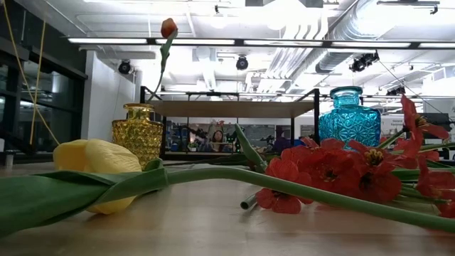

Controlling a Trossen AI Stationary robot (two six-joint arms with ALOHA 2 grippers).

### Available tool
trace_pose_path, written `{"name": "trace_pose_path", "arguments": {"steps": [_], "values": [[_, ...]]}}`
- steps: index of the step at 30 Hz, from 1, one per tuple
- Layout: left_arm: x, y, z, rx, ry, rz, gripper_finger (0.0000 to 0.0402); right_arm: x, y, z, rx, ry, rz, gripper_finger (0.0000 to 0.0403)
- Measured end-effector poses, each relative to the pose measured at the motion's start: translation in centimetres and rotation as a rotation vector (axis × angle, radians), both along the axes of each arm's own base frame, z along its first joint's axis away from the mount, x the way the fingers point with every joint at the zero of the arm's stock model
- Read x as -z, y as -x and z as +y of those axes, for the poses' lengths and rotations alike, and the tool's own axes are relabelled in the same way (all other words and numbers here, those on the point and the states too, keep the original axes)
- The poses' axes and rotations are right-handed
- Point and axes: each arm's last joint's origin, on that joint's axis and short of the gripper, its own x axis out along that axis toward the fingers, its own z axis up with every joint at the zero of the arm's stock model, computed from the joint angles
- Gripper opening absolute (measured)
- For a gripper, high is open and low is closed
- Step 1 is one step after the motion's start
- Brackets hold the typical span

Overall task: Pick and place flowers into a vace then onto a shelf
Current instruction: Put the red tulip into the yellow vase

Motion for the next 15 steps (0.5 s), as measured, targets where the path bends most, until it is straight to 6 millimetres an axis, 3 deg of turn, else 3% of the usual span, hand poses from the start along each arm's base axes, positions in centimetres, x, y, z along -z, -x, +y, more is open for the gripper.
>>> {"name": "trace_pose_path", "arguments": {"steps": [15], "values": [[0.1,0.0,0.0,0.004,0.013,0.015,0.0156,0.2,0.3,4.7,-0.156,-0.127,0.034,0.0382]]}}
